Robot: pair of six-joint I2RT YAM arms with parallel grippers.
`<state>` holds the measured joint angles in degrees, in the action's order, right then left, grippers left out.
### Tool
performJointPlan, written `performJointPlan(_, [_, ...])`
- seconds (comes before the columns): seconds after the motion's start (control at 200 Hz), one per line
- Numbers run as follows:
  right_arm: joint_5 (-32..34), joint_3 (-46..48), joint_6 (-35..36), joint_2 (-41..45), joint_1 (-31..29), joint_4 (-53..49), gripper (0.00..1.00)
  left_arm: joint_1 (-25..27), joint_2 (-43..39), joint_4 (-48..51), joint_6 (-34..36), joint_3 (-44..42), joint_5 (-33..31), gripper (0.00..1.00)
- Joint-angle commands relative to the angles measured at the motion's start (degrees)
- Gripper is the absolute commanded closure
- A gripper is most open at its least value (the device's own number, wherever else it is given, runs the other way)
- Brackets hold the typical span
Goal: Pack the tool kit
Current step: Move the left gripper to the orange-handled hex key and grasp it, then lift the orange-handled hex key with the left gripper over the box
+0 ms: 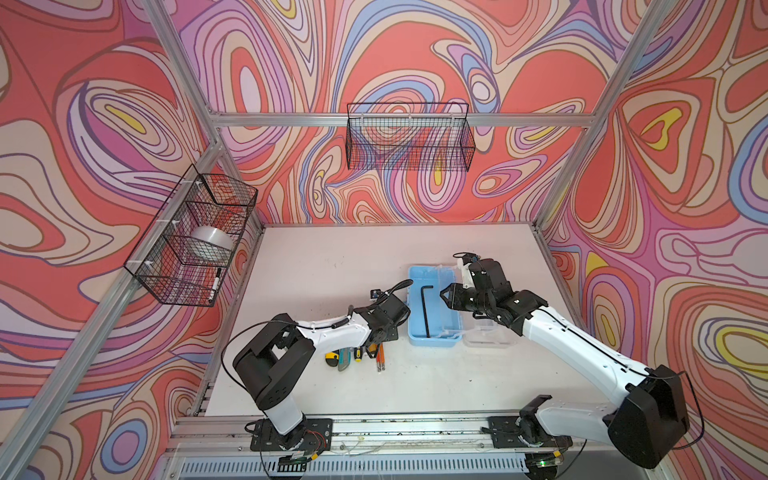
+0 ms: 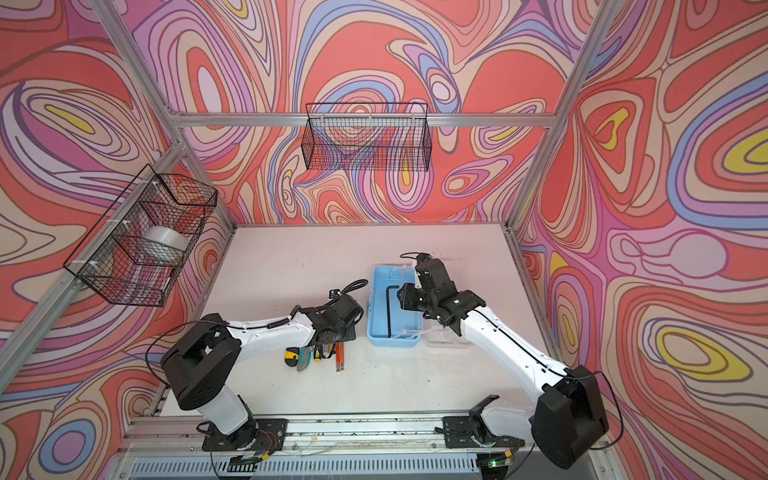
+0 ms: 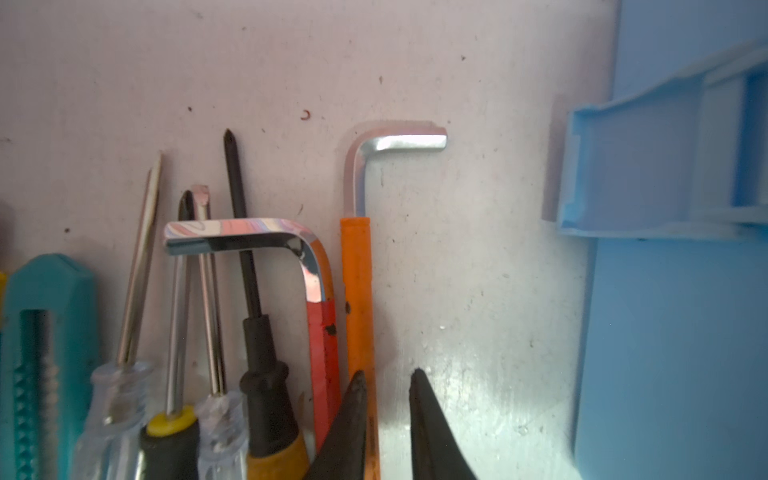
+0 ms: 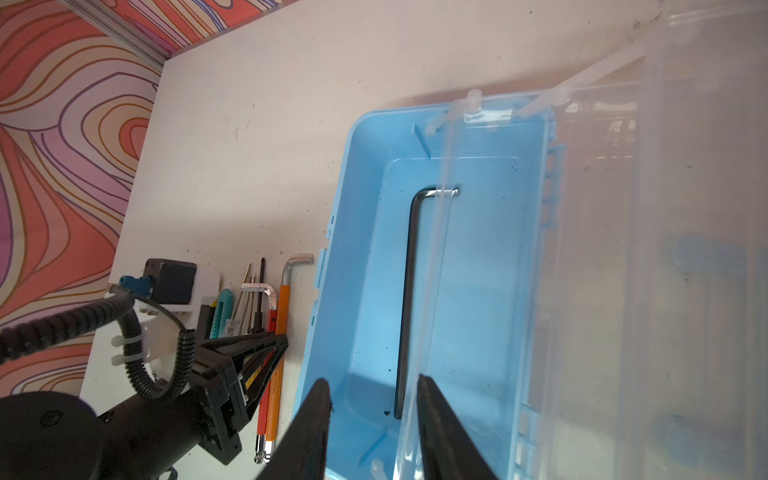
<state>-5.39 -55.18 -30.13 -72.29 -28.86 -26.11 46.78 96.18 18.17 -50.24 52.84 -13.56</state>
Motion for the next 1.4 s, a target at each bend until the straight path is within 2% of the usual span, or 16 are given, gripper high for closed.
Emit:
performJointPlan(0.0, [0.81,0.86,-0.02,-0.88,-0.06,1.49,0.63,0.06,1.06,0.23,-1.39,-0.26,-0.76,0.80])
performJointPlan(0.501, [0.52,1.21,0.41,-2.79,-0.06,2.18,0.63,0.22,-0.89,2.15,-1.71,-0.98,-4.34,0.77])
performJointPlan(0.736, [0.49,1.04,0.53,-3.96,-0.11,2.42,0.63,0.21,1.83,1.69,-1.21,0.04,-2.68,0.78])
performJointPlan(0.971, [0.82,1.37,0.51,-4.31,-0.12,2.64,0.63,0.18,4.22,1.39,-0.94,0.77,-2.08,0.82])
performJointPlan(1.082, [0.97,1.56,0.60,-4.51,-0.08,2.82,0.63,0.16,5.02,1.22,-0.66,1.05,-2.03,0.86])
performJointPlan(1.277, [1.38,1.65,0.74,-4.46,-0.06,2.82,0.63,0.21,5.56,1.60,-0.39,1.68,-1.97,1.00])
performJointPlan(1.397, [1.81,1.63,0.86,-4.42,0.00,2.66,0.63,0.14,4.10,1.17,-0.06,1.40,-2.43,1.00])
